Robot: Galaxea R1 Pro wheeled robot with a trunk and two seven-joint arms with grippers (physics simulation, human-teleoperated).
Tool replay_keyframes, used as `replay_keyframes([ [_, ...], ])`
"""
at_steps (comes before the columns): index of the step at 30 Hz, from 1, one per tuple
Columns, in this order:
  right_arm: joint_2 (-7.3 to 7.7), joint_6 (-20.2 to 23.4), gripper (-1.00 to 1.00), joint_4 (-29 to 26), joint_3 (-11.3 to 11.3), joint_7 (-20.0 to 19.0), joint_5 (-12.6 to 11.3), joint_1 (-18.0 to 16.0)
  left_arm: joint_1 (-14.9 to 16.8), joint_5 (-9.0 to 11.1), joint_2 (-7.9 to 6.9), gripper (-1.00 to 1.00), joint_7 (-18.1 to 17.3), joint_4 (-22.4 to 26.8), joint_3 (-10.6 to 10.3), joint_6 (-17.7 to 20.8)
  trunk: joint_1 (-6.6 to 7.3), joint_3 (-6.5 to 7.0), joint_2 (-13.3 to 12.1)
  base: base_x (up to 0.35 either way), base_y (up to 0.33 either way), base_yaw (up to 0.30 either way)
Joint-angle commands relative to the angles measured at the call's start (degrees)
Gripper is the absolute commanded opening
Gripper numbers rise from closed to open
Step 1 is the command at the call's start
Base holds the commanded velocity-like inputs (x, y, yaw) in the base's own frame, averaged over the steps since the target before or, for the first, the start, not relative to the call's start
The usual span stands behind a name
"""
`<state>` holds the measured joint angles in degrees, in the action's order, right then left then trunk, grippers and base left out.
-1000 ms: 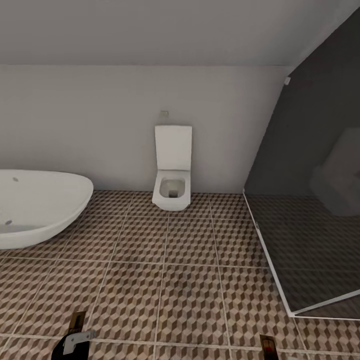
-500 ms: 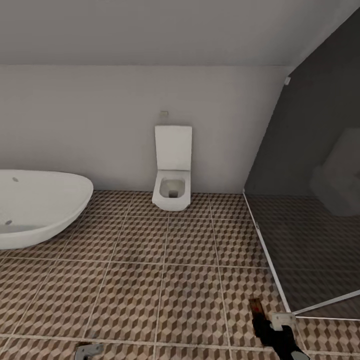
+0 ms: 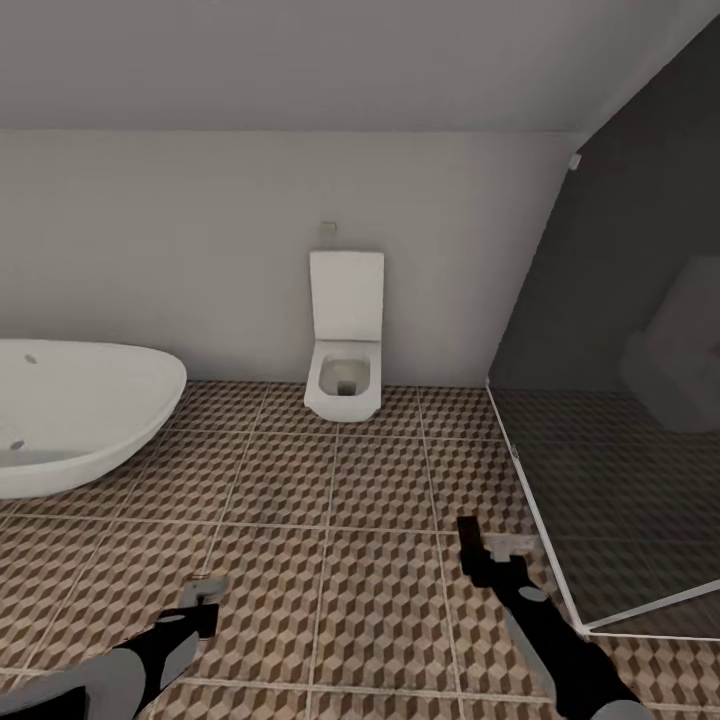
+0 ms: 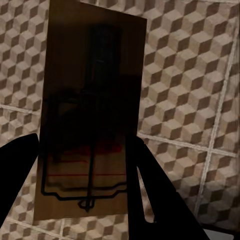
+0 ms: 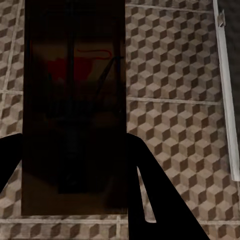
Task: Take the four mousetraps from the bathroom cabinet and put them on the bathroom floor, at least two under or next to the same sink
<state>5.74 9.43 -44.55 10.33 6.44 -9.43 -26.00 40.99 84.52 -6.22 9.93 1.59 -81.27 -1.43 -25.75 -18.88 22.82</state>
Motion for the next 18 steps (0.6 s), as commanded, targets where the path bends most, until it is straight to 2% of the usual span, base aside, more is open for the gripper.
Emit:
replay_keyframes([
  [1,-0.19,-0.24,-1.00,0.44,0.42,0.48,-0.76,-0.13,0.52,0.47,-0.02,-1.00,0.43,0.19,-0.47,-0.01,-0.03,-0.10,0.10,0.000,0.000,0.000],
  [4,-0.87,-2.76,-1.00,1.85,0.46,0.40,-0.80,-0.23,1.09,0.47,0.40,-1.00,0.39,0.24,-0.46,-0.12,-0.03,-0.10,0.10,0.000,0.000,0.000],
  [7,-1.53,-4.78,-1.00,2.73,0.62,0.31,-0.79,-0.26,1.28,0.47,1.46,-1.00,0.20,0.25,-0.50,-1.23,-0.03,-0.10,0.10,0.000,0.000,0.000],
  [9,-2.40,-6.35,-1.00,3.87,1.28,0.21,-0.61,-0.27,1.34,0.40,2.07,-1.00,0.05,0.27,-0.61,-5.50,-0.03,-0.10,0.10,0.000,0.000,0.000],
  [13,-2.70,-11.82,-1.00,5.82,1.96,0.11,-0.46,-0.28,1.36,0.14,2.34,-1.00,-1.15,0.30,-0.86,-14.59,-0.03,-0.10,0.10,0.000,0.000,0.000],
  [15,-2.80,-15.22,-1.00,8.46,2.07,0.08,-0.43,-0.28,1.37,0.07,2.04,-1.00,-2.91,0.23,-0.91,-17.71,-0.03,-0.10,0.10,0.000,0.000,0.000],
  [16,-2.85,-16.77,-1.00,10.14,2.10,0.08,-0.41,-0.28,1.37,0.06,1.52,-1.00,-4.29,0.19,-0.88,-18.57,-0.03,-0.10,0.10,0.000,0.000,0.000],
  [17,-2.89,-19.15,-1.00,12.25,2.12,0.07,-0.41,-0.28,1.37,0.04,0.25,-1.00,-7.28,0.18,-0.79,-19.34,-0.03,-0.10,0.10,0.000,0.000,0.000],
  [18,-2.88,-19.89,-1.00,12.75,2.13,0.07,-0.41,-0.28,1.37,0.04,-0.14,-1.00,-8.53,0.18,-0.76,-19.51,-0.03,-0.10,0.10,0.000,0.000,0.000],
])
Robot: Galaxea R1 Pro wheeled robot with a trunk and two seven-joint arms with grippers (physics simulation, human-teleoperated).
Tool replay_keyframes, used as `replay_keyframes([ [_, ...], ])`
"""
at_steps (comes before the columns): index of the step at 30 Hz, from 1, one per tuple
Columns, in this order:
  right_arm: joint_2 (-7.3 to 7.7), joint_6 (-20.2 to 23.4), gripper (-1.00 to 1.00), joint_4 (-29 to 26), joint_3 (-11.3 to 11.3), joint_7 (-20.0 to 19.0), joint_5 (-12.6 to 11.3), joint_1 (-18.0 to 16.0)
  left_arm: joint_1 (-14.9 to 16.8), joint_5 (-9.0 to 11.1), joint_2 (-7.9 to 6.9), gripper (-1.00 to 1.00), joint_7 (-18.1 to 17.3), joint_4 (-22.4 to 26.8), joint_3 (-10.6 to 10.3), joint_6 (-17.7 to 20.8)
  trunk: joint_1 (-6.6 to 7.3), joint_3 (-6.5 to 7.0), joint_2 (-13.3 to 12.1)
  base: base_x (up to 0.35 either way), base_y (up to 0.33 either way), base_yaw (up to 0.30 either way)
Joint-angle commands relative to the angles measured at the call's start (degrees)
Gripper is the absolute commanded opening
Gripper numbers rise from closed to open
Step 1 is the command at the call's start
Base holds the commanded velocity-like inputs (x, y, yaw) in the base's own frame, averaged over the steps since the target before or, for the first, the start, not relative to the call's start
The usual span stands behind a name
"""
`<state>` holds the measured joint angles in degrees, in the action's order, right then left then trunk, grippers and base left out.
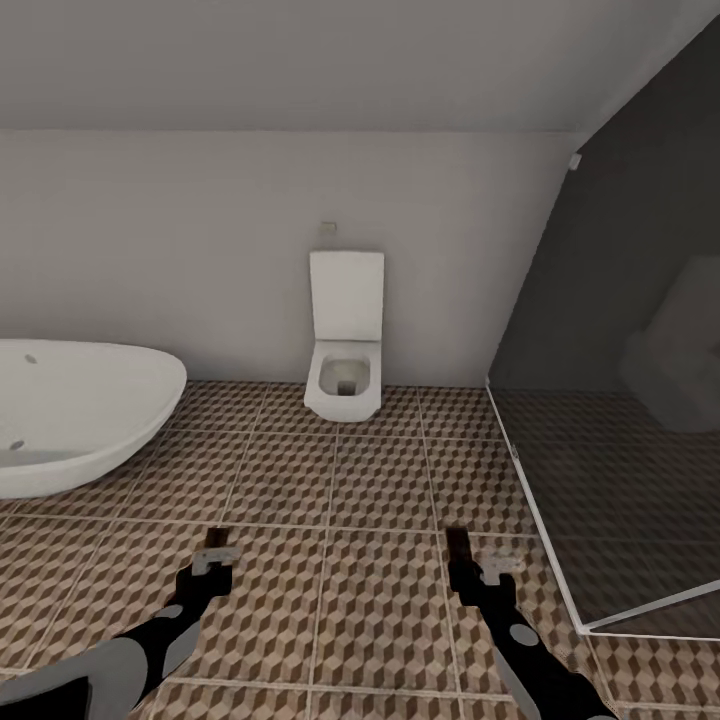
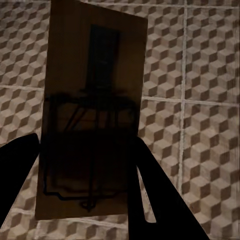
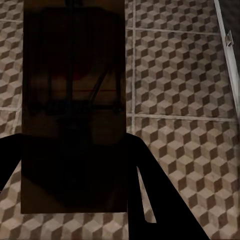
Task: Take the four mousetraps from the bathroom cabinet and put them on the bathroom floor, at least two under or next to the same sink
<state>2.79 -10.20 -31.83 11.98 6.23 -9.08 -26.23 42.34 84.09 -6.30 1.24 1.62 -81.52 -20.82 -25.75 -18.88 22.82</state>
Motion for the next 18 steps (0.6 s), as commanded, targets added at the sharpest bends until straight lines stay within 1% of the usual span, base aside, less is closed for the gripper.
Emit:
replay_keyframes([
  [1,0.11,-1.54,-1.00,0.77,0.49,0.25,-0.74,-0.05,0.02,0.46,-0.62,-1.00,-2.43,0.13,-0.47,-0.36,-0.03,-0.09,0.10,0.000,0.000,0.000],
  [4,0.31,-3.22,-1.00,1.68,0.50,0.21,-0.70,-0.05,0.02,0.46,-1.27,-1.00,-6.86,0.08,-0.47,-0.72,-0.03,-0.09,0.10,0.000,0.000,0.000],
  [6,0.60,-3.62,-1.00,1.87,0.46,0.15,-0.70,-0.05,0.02,0.46,-1.39,-1.00,-7.98,0.07,-0.55,-0.80,-0.03,-0.09,0.10,0.000,0.000,0.000],
  [10,1.44,-3.93,-1.00,1.99,0.42,-1.04,-0.68,-0.05,0.02,0.46,-1.32,-1.00,-8.84,0.06,-0.68,-0.87,-0.03,-0.09,0.10,0.000,0.000,0.000],
  [12,1.85,-3.99,-1.00,2.03,0.42,-2.37,-0.68,-0.05,0.02,0.46,-1.23,-1.00,-9.02,0.05,-0.72,-0.88,-0.03,-0.09,0.10,0.000,0.000,0.000],
  [18,2.00,-4.01,-1.00,2.05,0.41,-3.42,-0.74,-0.05,0.02,0.46,-1.19,-1.00,-9.28,0.05,-0.75,-0.89,-0.03,-0.09,0.10,0.000,0.000,0.000],
])
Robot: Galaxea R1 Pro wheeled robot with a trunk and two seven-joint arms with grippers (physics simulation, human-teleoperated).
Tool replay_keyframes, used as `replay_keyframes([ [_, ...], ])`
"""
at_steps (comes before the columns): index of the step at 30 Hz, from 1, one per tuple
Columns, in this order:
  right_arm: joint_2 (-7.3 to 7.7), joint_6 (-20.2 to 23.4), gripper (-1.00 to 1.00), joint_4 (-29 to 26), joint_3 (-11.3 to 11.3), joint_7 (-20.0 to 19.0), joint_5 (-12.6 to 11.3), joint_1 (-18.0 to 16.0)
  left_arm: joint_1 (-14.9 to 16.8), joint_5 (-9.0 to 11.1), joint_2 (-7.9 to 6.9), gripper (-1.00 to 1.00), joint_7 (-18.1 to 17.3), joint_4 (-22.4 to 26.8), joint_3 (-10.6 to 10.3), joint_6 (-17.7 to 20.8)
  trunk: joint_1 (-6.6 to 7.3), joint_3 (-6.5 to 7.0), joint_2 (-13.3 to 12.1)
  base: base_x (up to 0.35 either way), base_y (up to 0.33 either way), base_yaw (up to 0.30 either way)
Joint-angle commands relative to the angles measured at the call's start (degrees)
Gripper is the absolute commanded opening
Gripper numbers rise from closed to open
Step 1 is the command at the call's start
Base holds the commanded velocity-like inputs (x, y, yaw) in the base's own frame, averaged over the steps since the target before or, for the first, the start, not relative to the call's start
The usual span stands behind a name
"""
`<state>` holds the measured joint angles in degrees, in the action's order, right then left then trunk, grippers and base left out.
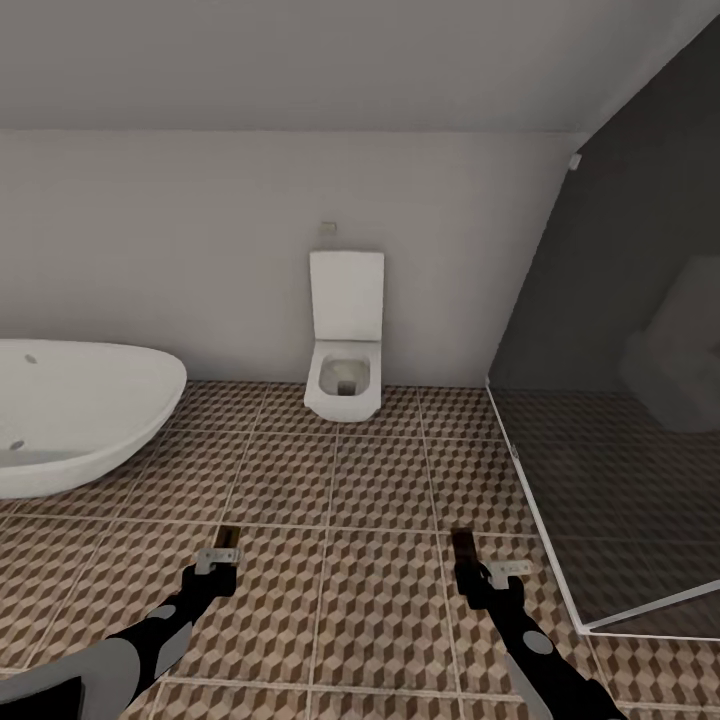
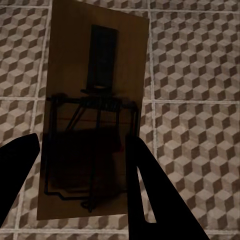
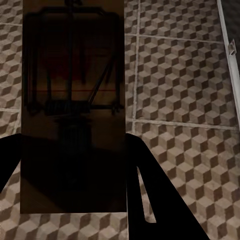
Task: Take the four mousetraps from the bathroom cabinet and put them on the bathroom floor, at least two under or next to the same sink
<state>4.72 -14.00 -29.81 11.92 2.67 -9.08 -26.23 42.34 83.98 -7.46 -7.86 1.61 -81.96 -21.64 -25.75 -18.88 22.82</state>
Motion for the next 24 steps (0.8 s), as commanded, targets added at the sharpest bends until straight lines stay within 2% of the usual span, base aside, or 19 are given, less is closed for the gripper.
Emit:
replay_keyframes([
  [1,0.01,-0.18,-1.00,0.04,0.47,0.11,-0.75,-0.05,0.03,0.57,-0.03,-1.00,-0.19,0.06,-0.31,-0.07,-0.03,-0.09,0.10,0.000,0.000,0.000],
  [10,-0.17,-0.24,-1.00,0.10,0.47,-0.04,-0.72,-0.05,0.03,0.63,-0.08,-1.00,-0.21,0.02,-0.25,0.01,-0.03,-0.09,0.10,0.000,0.000,0.000],
  [18,0.02,-0.08,-1.00,0.10,0.38,-0.03,-0.76,-0.05,0.03,0.61,-0.02,-1.00,-0.22,0.03,-0.29,0.36,-0.03,-0.09,0.10,0.260,0.117,0.000],
  [24,-0.31,0.16,-1.00,0.14,0.49,0.04,-0.84,-0.05,0.03,0.53,1.49,-1.00,-0.37,0.12,-0.32,0.45,-0.03,-0.09,0.10,0.275,0.015,0.000],
])
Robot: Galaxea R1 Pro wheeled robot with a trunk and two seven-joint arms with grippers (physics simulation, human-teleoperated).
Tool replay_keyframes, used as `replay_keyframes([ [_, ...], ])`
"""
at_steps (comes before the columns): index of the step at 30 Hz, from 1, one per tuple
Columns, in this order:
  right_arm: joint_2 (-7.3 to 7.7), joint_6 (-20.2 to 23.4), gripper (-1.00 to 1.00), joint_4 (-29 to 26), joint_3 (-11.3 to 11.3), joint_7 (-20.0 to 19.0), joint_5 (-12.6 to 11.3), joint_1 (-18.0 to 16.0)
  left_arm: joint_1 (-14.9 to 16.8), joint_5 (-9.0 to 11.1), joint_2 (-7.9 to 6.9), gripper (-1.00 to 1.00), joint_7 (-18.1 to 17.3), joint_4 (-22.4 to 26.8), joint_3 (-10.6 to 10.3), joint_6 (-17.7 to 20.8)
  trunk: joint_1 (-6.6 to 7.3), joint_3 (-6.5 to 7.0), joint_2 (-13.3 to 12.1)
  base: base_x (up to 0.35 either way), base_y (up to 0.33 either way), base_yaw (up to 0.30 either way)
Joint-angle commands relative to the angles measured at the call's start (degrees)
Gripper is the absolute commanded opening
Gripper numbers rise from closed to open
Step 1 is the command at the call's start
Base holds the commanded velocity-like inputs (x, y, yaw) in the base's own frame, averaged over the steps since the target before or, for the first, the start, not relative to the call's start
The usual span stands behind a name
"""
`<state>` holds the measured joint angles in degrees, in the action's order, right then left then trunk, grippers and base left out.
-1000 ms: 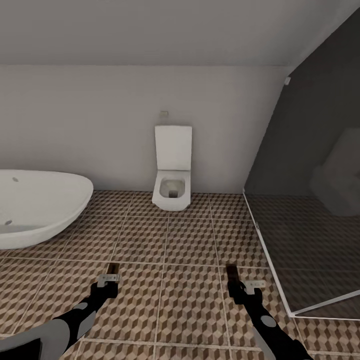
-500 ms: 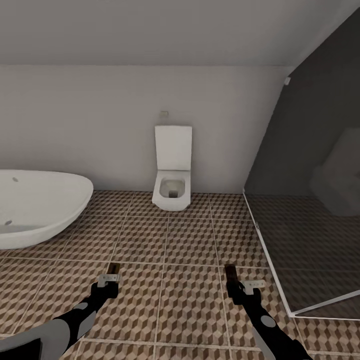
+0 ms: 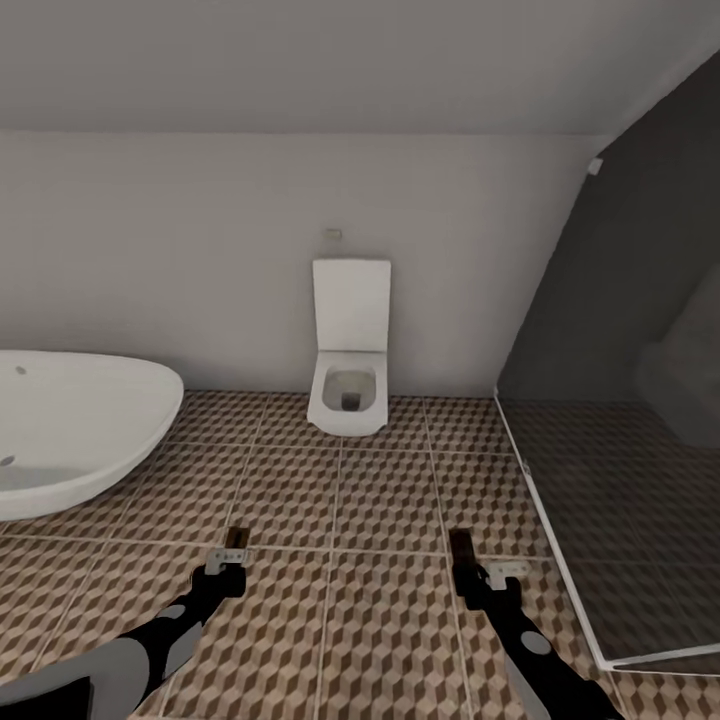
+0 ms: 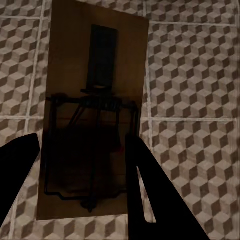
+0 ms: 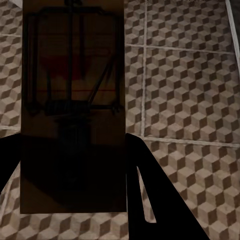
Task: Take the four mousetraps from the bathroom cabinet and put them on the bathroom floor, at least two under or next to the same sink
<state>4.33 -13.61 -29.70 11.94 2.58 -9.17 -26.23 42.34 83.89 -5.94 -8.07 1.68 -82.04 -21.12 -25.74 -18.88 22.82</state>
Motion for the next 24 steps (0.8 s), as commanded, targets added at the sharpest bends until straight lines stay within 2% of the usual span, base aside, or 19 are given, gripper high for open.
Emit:
replay_keyframes([
  [1,0.04,-0.20,-1.00,0.04,0.48,0.13,-0.75,-0.05,0.03,0.60,0.13,-1.00,-0.19,0.06,-0.26,-0.07,-0.04,-0.09,0.09,0.118,0.004,0.000],
  [5,-0.17,-0.12,-1.00,0.13,0.53,0.14,-0.76,-0.05,0.03,0.50,0.90,-1.00,-0.32,0.16,-0.96,-0.07,-0.04,-0.09,0.09,0.045,0.001,0.000],
  [7,-0.36,0.03,-1.00,0.15,0.53,0.10,-0.76,-0.05,0.03,0.37,1.54,-1.00,-0.35,0.22,-2.07,-0.07,-0.04,-0.09,0.09,0.013,0.000,0.000],
  [10,-1.35,1.22,-1.00,0.17,0.54,0.01,-0.76,-0.05,0.00,0.32,2.21,-1.00,-0.43,0.30,-4.47,-0.07,-0.04,-0.09,0.09,0.004,0.000,0.000],
  [13,-2.51,2.61,-1.00,0.17,0.54,-0.18,-0.76,-0.05,-0.04,0.31,2.69,-1.00,-1.40,0.33,-5.64,-0.03,-0.04,-0.09,0.09,0.001,0.000,0.000],
  [16,-4.28,3.40,-1.00,0.17,0.54,-0.21,-0.76,-0.05,-0.11,0.31,2.96,-1.00,-3.23,0.34,-6.09,0.01,-0.04,-0.09,0.09,0.000,0.000,0.000],
  [24,-4.89,3.66,-1.00,0.17,0.54,-0.80,-0.76,-0.05,-0.15,0.37,2.96,-1.00,-3.88,0.26,-6.20,0.02,-0.04,-0.09,0.09,0.002,0.000,0.000],
])
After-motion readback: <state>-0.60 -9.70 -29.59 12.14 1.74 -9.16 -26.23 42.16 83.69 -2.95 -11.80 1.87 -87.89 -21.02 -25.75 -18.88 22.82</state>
